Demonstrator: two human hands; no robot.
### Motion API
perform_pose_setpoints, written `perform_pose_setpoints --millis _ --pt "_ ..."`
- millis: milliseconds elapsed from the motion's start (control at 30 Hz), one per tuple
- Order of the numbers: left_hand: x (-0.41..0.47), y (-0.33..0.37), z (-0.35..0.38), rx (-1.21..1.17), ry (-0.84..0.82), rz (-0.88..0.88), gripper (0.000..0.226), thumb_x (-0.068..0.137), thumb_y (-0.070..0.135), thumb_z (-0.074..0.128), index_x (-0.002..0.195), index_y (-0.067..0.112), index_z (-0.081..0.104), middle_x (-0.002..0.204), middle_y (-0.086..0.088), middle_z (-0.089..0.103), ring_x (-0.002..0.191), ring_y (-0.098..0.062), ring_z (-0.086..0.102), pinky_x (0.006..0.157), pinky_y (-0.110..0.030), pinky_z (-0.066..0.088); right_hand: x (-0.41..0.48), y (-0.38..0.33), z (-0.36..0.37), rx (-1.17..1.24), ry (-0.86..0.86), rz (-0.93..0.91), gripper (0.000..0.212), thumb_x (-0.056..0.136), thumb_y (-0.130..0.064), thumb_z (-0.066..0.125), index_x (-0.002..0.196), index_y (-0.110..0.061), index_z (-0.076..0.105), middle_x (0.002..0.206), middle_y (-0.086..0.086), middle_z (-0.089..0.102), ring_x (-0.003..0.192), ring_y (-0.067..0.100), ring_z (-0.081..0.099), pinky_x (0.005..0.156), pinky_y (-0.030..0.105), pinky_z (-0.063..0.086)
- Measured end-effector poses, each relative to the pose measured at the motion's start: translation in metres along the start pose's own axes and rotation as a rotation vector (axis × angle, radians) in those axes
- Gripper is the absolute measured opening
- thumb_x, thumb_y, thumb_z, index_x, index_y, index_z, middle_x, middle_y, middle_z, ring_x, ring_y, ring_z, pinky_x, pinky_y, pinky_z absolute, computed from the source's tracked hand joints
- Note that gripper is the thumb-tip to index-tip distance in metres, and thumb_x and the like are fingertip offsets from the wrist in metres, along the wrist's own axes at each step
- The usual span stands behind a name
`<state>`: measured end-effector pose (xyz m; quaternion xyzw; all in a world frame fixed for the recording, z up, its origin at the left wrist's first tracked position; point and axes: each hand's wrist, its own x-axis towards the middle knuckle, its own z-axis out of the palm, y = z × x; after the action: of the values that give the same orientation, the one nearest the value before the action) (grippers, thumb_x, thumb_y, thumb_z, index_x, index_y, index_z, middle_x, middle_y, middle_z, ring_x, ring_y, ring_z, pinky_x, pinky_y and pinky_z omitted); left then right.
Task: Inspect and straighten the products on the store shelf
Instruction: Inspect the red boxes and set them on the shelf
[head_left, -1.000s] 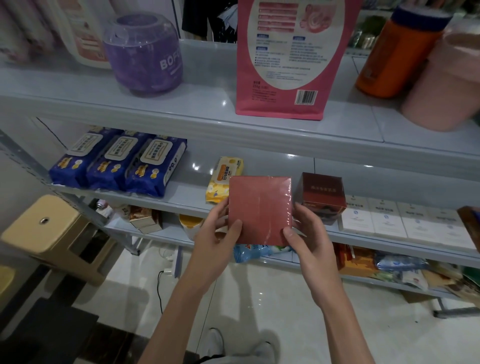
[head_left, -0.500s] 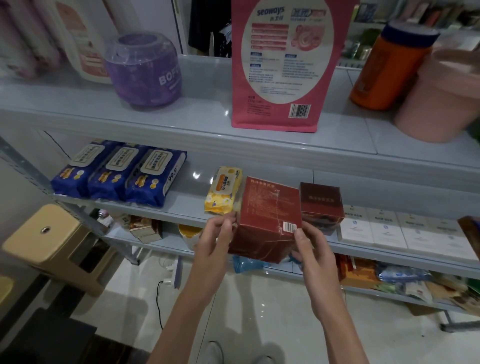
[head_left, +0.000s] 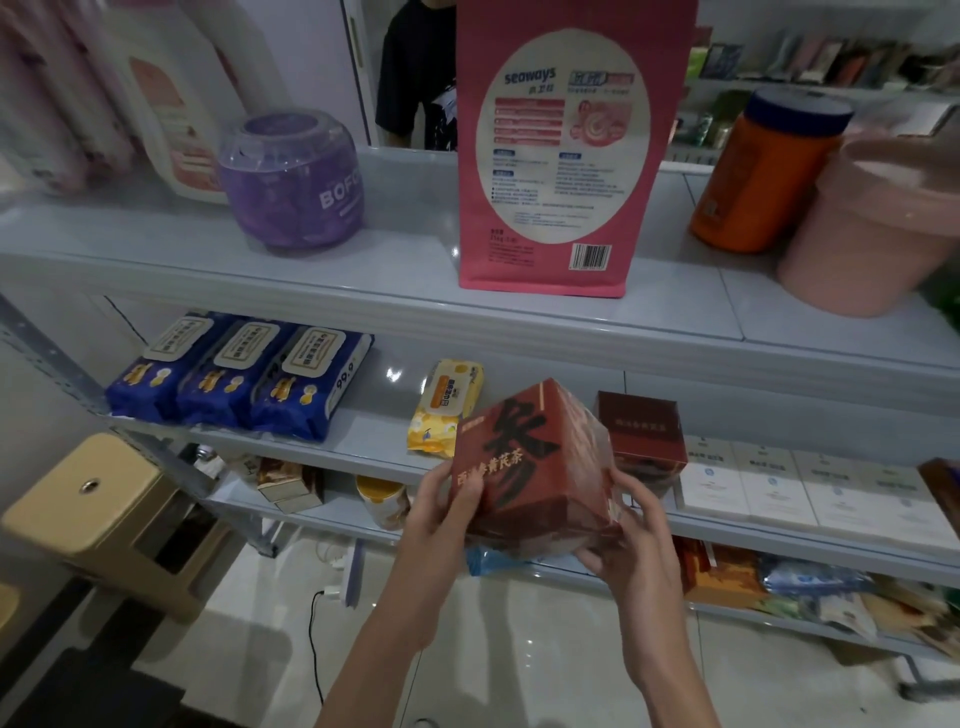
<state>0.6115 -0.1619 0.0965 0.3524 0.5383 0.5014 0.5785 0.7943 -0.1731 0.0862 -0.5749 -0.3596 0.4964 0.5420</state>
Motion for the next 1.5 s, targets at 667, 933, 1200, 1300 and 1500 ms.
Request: perform_pose_setpoints --millis 667,933,1200,1300,1500 --pt "-0.04 -0.025 -0.031 0.223 0.287 0.128 0.04 0.093 0.018 0.071 0.13 0.032 0.062 0.119 0.015 0.07 0.112 -0.006 0.066 0.091 -0.036 0.06 -0.009 0.016 0.017 -0.261 -0.244 -0.048 0.038 0.095 -0.012 0.07 0.112 -0.044 0.062 0.123 -0.012 0.064 0.103 -0.012 0.061 0.077 0.008 0.049" --pt "-0.066 -0.011 -0.141 0.166 0.536 0.144 0.041 0.095 0.016 0.071 0.129 0.035 0.061 0.12 0.018 0.069 0.114 -0.006 0.065 0.093 -0.041 0.059 -0.031 0.024 0.137 -0.307 -0.472 -0.046 0.035 0.094 -0.03 0.068 0.129 -0.034 0.064 0.128 -0.011 0.067 0.118 0.011 0.063 0.098 0.038 0.053" --pt "-0.103 0.013 -0.301 0.089 0.76 0.192 0.04 0.094 0.023 0.071 0.128 0.04 0.059 0.123 0.018 0.064 0.111 0.004 0.062 0.086 -0.027 0.06 -0.088 0.046 0.312 -0.319 -0.721 -0.039 0.03 0.097 -0.022 0.068 0.125 -0.032 0.062 0.12 -0.013 0.066 0.101 -0.003 0.065 0.073 0.014 0.052" --pt "-0.125 0.019 -0.359 0.037 0.844 0.217 0.039 0.095 0.02 0.07 0.128 0.038 0.06 0.122 0.017 0.067 0.111 0.0 0.064 0.086 -0.027 0.06 -0.117 0.056 0.376 -0.32 -0.82 -0.049 0.031 0.098 -0.019 0.067 0.122 -0.038 0.061 0.119 -0.016 0.066 0.096 -0.014 0.063 0.071 0.009 0.053" --pt "-0.174 0.023 -0.45 -0.028 1.052 0.235 0.043 0.095 0.022 0.07 0.134 0.034 0.059 0.126 0.015 0.067 0.117 -0.001 0.063 0.096 -0.03 0.056 -0.178 0.071 0.479 -0.356 -1.048 -0.076 0.03 0.099 -0.018 0.067 0.121 -0.037 0.064 0.118 -0.02 0.067 0.101 -0.011 0.064 0.078 0.018 0.056"
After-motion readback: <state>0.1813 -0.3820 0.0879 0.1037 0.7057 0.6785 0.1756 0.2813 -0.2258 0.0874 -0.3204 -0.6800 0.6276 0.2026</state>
